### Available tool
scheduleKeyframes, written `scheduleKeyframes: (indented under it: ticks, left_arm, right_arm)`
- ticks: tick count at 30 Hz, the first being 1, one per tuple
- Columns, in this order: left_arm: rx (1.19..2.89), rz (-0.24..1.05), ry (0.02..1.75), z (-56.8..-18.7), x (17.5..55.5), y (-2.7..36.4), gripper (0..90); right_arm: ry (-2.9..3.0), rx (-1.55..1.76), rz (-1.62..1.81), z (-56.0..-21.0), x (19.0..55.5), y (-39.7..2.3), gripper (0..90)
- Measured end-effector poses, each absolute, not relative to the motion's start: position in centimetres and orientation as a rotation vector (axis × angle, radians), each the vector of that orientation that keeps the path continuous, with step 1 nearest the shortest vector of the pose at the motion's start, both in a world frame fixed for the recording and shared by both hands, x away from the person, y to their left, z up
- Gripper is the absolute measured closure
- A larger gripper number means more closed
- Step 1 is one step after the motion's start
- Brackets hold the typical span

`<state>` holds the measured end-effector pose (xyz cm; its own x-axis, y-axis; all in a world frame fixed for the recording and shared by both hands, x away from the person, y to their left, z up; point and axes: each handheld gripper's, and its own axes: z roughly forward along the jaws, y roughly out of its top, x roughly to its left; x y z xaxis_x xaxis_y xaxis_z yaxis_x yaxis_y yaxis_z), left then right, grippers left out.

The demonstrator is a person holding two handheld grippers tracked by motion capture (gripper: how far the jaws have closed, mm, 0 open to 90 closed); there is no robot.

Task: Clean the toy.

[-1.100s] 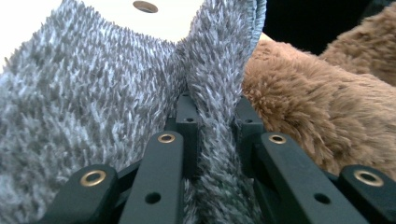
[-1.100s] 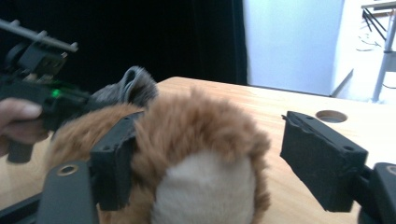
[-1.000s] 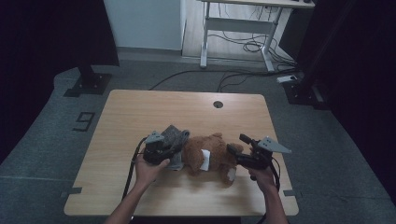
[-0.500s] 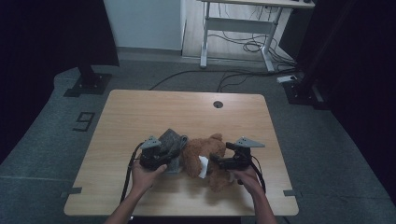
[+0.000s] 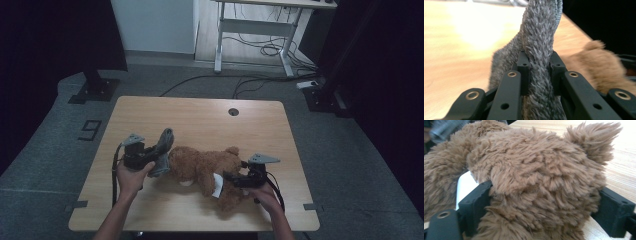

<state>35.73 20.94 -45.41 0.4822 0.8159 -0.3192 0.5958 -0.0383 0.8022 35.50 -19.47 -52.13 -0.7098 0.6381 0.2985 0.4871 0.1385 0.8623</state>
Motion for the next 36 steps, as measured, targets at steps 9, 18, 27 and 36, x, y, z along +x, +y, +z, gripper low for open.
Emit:
scheduleKeyframes:
  ticks: [9, 18, 27, 36]
  left_arm:
    - [1.737, 0.020, 1.280, -49.9, 35.8, 20.0, 76.8]
    - [1.608, -0.046, 1.222, -48.3, 36.3, 19.3, 77.0]
    - [1.607, -0.114, 1.069, -46.8, 38.1, 14.7, 76.7]
    - [1.700, 0.055, 1.077, -45.7, 37.5, 13.9, 76.2]
  right_arm:
    - [2.314, 1.082, 1.622, -52.1, 34.6, -18.9, 36.2]
    - [2.177, 0.826, 1.656, -49.8, 33.9, -17.6, 50.8]
    - [2.098, 0.632, 1.533, -48.5, 36.1, -15.6, 53.2]
    - [2.139, 0.664, 1.460, -51.0, 35.5, -17.4, 54.3]
